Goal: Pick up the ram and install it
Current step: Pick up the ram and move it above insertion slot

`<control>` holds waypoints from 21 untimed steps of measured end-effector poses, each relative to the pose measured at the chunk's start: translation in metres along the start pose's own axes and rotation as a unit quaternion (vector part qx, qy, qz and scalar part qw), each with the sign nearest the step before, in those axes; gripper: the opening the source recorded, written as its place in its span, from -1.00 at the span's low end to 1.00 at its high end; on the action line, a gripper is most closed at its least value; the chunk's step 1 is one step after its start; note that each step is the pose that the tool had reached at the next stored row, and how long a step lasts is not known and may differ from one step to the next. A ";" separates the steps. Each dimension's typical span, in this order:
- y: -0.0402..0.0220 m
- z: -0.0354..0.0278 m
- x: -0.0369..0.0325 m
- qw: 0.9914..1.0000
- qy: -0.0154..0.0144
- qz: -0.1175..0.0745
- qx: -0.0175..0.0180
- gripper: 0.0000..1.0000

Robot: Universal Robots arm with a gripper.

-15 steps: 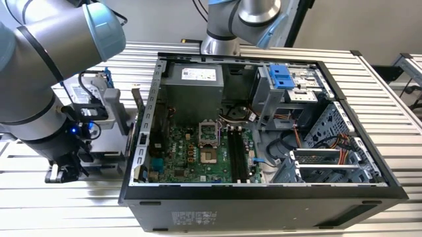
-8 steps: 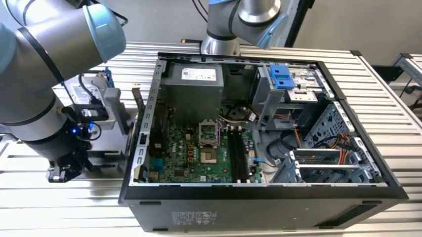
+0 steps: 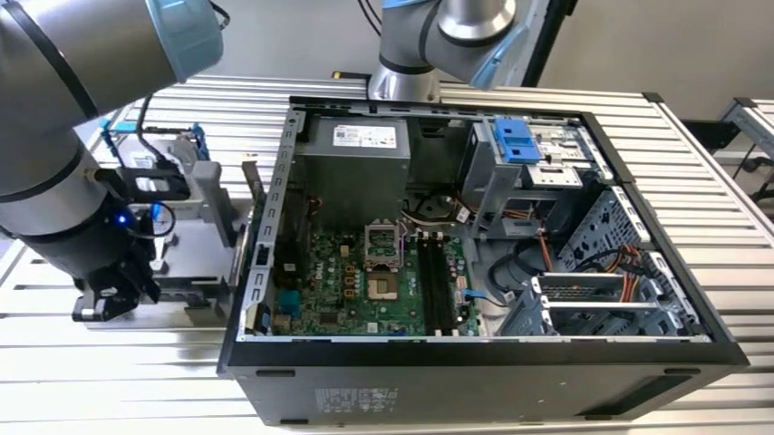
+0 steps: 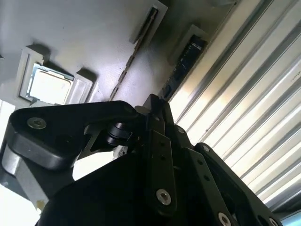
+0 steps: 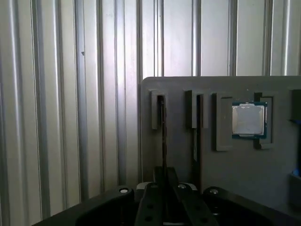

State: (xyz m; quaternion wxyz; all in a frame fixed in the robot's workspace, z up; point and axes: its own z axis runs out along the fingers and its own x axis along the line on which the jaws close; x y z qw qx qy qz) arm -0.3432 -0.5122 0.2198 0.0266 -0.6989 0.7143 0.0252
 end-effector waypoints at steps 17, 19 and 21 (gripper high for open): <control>-0.0001 -0.0710 -0.0058 1.000 0.001 -0.005 0.000 -1.00; -0.0001 -0.0793 -0.0065 1.000 0.001 -0.006 0.000 -1.00; -0.0001 -0.0865 -0.0070 1.000 0.001 -0.006 0.000 -1.00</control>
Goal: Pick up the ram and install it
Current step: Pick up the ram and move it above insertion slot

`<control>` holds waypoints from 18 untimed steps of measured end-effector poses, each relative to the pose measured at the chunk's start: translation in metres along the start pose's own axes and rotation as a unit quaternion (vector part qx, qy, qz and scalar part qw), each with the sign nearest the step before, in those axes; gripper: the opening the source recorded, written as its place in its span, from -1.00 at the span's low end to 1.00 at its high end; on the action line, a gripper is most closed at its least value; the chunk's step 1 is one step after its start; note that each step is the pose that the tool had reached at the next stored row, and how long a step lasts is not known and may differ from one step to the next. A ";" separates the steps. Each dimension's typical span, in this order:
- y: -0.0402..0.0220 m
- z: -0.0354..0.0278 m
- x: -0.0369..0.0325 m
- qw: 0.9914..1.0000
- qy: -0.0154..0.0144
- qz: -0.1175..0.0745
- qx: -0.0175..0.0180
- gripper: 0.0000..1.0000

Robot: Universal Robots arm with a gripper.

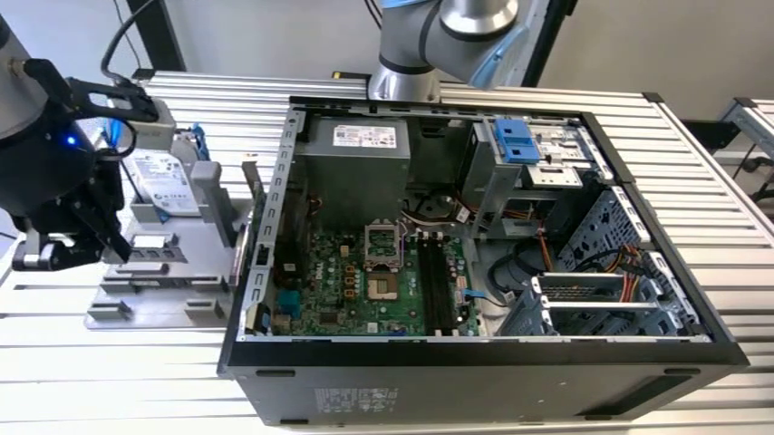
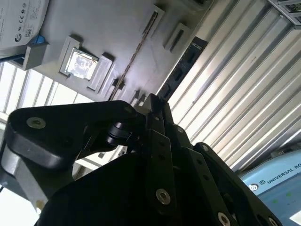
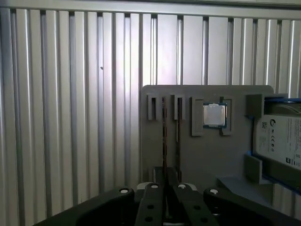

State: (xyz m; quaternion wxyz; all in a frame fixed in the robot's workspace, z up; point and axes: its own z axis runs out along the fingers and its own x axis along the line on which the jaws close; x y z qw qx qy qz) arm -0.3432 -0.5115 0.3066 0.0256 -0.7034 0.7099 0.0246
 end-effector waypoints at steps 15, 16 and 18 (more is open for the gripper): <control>-0.0001 -0.0631 -0.0082 1.000 0.001 -0.007 0.000 -1.00; -0.0001 -0.0654 -0.0086 1.000 0.002 -0.007 0.000 -1.00; -0.0001 -0.0682 -0.0090 1.000 0.003 -0.007 -0.001 -1.00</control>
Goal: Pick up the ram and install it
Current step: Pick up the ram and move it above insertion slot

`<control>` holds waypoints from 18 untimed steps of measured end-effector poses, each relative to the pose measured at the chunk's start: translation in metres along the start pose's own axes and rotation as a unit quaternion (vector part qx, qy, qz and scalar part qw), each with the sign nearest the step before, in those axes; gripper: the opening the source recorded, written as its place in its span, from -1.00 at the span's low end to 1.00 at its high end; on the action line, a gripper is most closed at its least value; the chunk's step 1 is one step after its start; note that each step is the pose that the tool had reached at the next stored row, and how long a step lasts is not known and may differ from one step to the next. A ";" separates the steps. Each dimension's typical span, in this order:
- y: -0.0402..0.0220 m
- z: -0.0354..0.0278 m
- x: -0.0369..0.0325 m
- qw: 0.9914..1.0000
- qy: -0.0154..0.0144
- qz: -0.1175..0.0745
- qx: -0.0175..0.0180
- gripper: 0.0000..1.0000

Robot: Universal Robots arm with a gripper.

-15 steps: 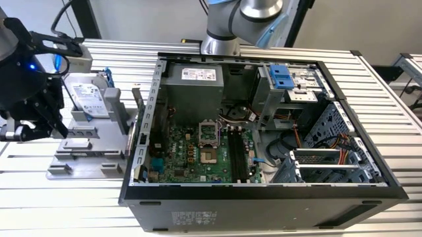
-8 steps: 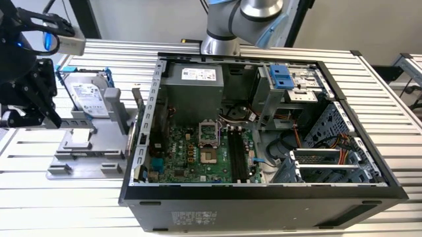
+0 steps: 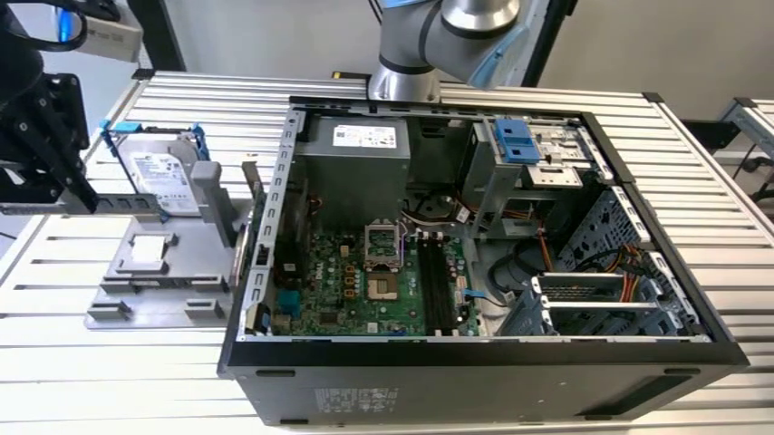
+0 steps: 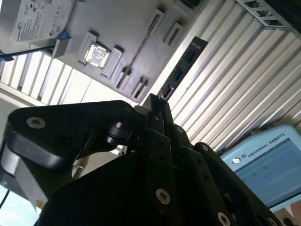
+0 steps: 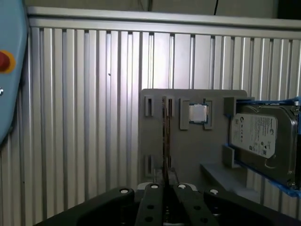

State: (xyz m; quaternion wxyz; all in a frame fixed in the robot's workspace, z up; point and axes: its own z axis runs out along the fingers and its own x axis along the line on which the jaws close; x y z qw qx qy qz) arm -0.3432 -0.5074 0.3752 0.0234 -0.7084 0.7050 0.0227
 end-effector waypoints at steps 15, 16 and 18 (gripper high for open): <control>-0.0548 0.0000 0.0002 1.000 0.000 0.000 -0.001 -1.00; -0.0588 0.0000 0.0002 1.000 0.000 0.000 -0.001 -1.00; -0.0655 0.0001 0.0002 1.000 0.000 0.000 -0.001 -1.00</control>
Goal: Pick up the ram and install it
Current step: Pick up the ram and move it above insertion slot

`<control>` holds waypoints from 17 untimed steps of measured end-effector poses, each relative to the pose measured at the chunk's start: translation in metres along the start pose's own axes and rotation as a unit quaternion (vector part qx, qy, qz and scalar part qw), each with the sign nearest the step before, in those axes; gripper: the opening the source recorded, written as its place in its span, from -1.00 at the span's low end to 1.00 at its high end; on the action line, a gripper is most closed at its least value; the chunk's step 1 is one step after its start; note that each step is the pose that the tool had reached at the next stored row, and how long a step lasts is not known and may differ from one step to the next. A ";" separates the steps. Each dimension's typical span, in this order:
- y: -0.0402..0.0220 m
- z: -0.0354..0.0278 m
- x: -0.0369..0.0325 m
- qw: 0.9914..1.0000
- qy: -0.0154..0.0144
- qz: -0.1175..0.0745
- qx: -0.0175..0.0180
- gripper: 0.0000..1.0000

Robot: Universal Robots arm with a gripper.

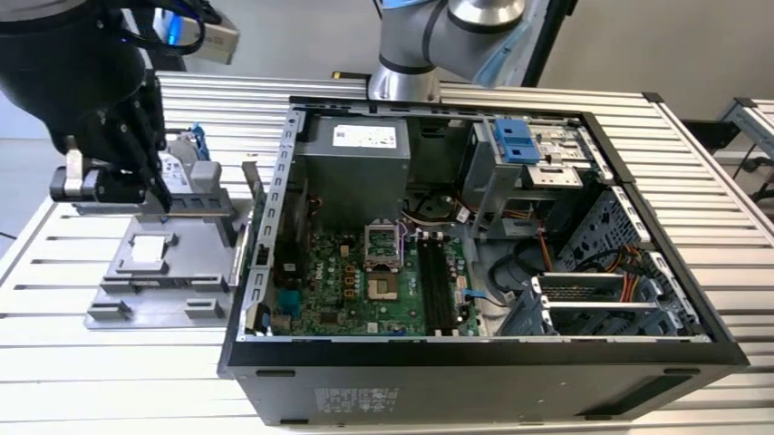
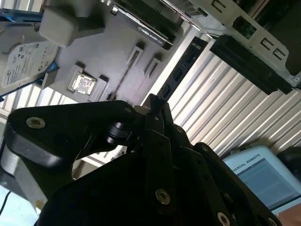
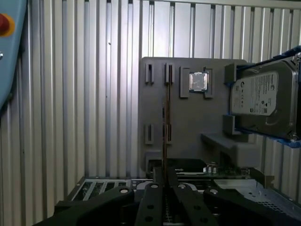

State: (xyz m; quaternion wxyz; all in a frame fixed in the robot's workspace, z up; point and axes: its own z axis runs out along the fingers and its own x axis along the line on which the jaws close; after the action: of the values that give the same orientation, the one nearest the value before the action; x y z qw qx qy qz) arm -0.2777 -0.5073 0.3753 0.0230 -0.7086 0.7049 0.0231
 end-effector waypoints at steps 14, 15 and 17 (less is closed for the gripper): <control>-0.0619 0.0000 0.0003 1.000 0.000 0.000 -0.001 -1.00; -0.0663 0.0000 0.0003 1.000 0.000 0.000 -0.002 -1.00; -0.0754 0.0000 0.0004 1.000 0.000 0.000 -0.002 -1.00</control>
State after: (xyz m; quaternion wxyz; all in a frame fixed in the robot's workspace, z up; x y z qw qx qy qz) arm -0.2023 -0.5073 0.3752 0.0217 -0.7085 0.7050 0.0244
